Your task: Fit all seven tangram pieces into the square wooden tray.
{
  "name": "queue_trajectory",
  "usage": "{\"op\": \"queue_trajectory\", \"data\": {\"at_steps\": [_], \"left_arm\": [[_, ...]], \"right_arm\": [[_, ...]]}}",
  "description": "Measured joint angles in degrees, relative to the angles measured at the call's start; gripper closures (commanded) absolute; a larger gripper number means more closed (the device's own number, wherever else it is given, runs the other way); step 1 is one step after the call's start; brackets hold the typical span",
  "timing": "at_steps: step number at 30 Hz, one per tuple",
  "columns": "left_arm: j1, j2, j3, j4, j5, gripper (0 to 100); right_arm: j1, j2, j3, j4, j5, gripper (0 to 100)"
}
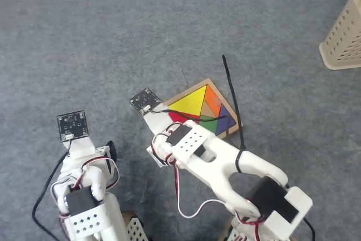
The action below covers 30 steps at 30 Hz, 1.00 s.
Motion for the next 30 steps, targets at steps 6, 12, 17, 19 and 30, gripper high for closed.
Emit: {"op": "queue_trajectory", "data": {"at_steps": [6,12,17,19,30], "left_arm": [[0.0,0.0,0.0,0.0,0.0,78],[0.0,0.0,0.0,0.0,0.0,78],[0.0,0.0,0.0,0.0,0.0,78],[0.0,0.0,0.0,0.0,0.0,78],[0.0,0.0,0.0,0.0,0.0,78]], "right_arm": [[-0.09,0.0,0.0,2.37,0.53,86.0],[-0.09,0.0,-3.6,11.96,4.31,85.9],[-0.09,0.0,-3.6,13.36,4.92,76.8],[-0.09,0.0,-3.69,14.33,5.71,75.7],[-4.13,2.29,-3.78,15.21,8.18,76.8]]}}
